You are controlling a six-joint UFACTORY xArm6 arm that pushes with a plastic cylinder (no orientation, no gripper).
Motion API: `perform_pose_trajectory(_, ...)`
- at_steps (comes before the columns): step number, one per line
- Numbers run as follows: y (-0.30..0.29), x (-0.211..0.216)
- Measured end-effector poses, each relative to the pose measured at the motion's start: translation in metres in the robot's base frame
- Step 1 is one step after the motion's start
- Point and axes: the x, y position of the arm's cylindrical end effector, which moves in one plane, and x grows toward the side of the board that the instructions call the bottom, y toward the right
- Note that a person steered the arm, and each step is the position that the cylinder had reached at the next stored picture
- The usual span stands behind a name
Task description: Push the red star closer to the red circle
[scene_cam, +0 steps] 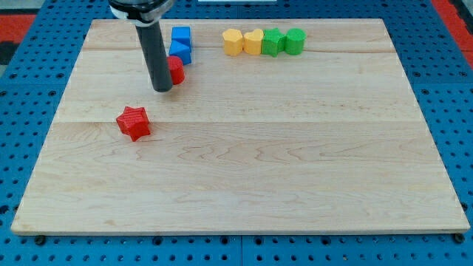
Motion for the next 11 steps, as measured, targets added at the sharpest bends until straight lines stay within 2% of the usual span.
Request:
perform_pose_trajectory(1,0.057,0.047)
perform_pose_trajectory(2,0.053,0.128)
perform_pose_trajectory(3,-0.015,0.162)
perform_pose_trajectory(4,-0.069,0.139)
perform_pose_trajectory(6,-0.07,0.084)
perform_pose_trajectory(7,-0.06,0.071)
perform_pose_trajectory(8,-0.03,0.069)
perform_pose_trajectory(11,-0.004,0.076)
